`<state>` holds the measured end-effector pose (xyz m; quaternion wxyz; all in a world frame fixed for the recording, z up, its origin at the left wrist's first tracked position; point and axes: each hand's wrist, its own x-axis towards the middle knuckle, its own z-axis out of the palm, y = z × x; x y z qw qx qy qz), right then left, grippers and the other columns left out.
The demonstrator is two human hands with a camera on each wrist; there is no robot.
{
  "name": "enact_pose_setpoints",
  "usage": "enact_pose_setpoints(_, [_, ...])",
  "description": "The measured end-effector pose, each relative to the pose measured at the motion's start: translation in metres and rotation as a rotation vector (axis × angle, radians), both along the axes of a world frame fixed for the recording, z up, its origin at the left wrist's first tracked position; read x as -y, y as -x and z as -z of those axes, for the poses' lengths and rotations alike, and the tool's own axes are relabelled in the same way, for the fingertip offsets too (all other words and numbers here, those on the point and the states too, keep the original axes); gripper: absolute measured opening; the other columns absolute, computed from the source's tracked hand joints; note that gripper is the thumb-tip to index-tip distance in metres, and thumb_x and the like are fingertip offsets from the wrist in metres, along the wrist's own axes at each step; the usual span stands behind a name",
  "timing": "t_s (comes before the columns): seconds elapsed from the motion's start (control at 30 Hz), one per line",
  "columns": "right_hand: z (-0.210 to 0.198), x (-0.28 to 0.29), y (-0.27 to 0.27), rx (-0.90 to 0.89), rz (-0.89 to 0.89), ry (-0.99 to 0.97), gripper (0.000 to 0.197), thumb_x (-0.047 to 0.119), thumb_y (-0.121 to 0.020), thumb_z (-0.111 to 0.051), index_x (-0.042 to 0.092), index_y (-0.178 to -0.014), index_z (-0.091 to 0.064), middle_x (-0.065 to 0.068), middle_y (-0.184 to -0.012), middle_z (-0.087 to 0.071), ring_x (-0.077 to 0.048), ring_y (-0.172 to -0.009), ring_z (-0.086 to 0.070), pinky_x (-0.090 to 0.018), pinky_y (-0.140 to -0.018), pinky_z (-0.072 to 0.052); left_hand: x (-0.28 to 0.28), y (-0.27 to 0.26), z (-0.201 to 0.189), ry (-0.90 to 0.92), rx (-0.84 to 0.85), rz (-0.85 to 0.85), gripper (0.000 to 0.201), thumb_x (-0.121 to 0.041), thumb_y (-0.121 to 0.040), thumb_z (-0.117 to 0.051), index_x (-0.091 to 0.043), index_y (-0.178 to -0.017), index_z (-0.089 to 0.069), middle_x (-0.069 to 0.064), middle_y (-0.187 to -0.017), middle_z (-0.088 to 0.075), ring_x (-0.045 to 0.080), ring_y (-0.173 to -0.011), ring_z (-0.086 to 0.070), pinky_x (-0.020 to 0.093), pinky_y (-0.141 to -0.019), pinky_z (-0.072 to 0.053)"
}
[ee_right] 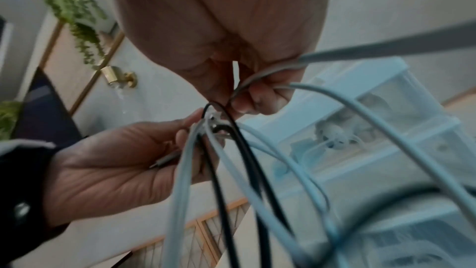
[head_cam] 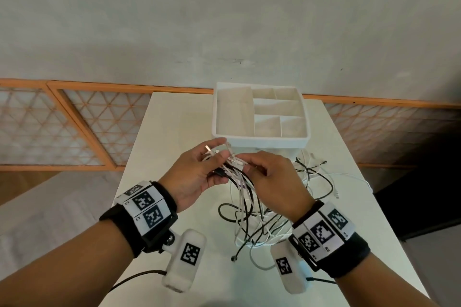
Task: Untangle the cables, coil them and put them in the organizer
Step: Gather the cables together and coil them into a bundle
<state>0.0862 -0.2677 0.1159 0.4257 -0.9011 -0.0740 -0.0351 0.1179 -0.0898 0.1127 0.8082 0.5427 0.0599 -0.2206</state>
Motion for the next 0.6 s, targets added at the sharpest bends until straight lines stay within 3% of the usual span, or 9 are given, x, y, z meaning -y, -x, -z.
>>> enact_pose_setpoints(0.1, [-0.006, -0.014, 0.005, 0.081, -0.036, 0.033, 0.019, 0.017, -0.102, -0.052, 0.012, -0.090, -0.066, 0.000, -0.077, -0.056, -0.008, -0.073, -0.051, -0.029, -0.066, -0.040, 0.003, 0.002, -0.001, -0.045, 0.064, 0.017, 0.022, -0.011, -0.089, -0.066, -0.005, -0.109, -0.064, 0.012, -0.089, -0.068, 0.017, -0.070, -0.069, 0.026, -0.063, -0.059])
enact_pose_setpoints(0.13, [-0.007, -0.019, 0.006, 0.068, -0.059, 0.042, 0.018, 0.021, -0.102, -0.050, 0.014, -0.091, -0.062, 0.000, -0.079, -0.051, -0.007, -0.074, -0.048, -0.028, -0.065, -0.038, 0.005, 0.001, -0.001, -0.055, 0.069, 0.002, 0.017, -0.011, -0.090, -0.066, -0.006, -0.105, -0.064, 0.013, -0.090, -0.069, 0.018, -0.071, -0.069, 0.027, -0.065, -0.059])
enact_pose_setpoints(0.2, [-0.007, -0.024, 0.005, -0.014, -0.113, 0.097, 0.019, 0.031, -0.100, -0.051, 0.019, -0.113, -0.058, 0.000, -0.093, -0.047, -0.009, -0.084, -0.049, -0.023, -0.073, -0.041, 0.005, 0.000, -0.002, -0.069, 0.050, -0.029, 0.011, -0.013, -0.092, -0.065, -0.007, -0.101, -0.065, 0.014, -0.091, -0.070, 0.019, -0.075, -0.069, 0.028, -0.067, -0.060])
enact_pose_setpoints(0.27, [-0.002, -0.022, 0.003, -0.048, -0.152, 0.195, 0.033, 0.029, -0.098, -0.055, 0.019, -0.129, -0.052, -0.001, -0.102, -0.044, -0.016, -0.090, -0.050, -0.028, -0.081, -0.045, 0.004, -0.001, -0.005, -0.075, 0.032, -0.011, 0.014, -0.016, -0.096, -0.061, -0.005, -0.103, -0.066, 0.013, -0.090, -0.071, 0.019, -0.075, -0.069, 0.027, -0.067, -0.059])
enact_pose_setpoints(0.37, [0.005, -0.019, 0.002, 0.000, -0.180, 0.326, 0.043, 0.032, -0.096, -0.060, 0.017, -0.135, -0.049, -0.004, -0.103, -0.042, -0.024, -0.093, -0.049, -0.037, -0.083, -0.046, 0.000, 0.001, -0.005, -0.045, 0.007, 0.048, 0.022, -0.015, -0.101, -0.052, 0.002, -0.106, -0.064, 0.014, -0.088, -0.071, 0.021, -0.075, -0.068, 0.027, -0.065, -0.059])
enact_pose_setpoints(0.5, [0.009, -0.021, 0.003, -0.044, -0.198, 0.156, 0.064, 0.025, -0.091, -0.070, 0.029, -0.148, -0.041, 0.001, -0.099, -0.042, -0.015, -0.096, -0.048, -0.026, -0.084, -0.044, -0.005, 0.005, -0.006, -0.039, -0.004, 0.132, 0.027, -0.019, -0.102, -0.049, 0.001, -0.116, -0.061, 0.015, -0.093, -0.070, 0.022, -0.075, -0.068, 0.029, -0.065, -0.057])
enact_pose_setpoints(0.6, [0.013, -0.019, 0.002, -0.063, -0.159, 0.135, 0.048, 0.020, -0.092, -0.068, 0.030, -0.136, -0.052, 0.000, -0.098, -0.050, -0.015, -0.096, -0.051, -0.026, -0.079, -0.040, -0.013, 0.008, -0.009, -0.190, 0.060, 0.285, 0.022, -0.020, -0.099, -0.054, -0.014, -0.119, -0.059, 0.010, -0.095, -0.071, 0.021, -0.077, -0.067, 0.034, -0.077, -0.058])
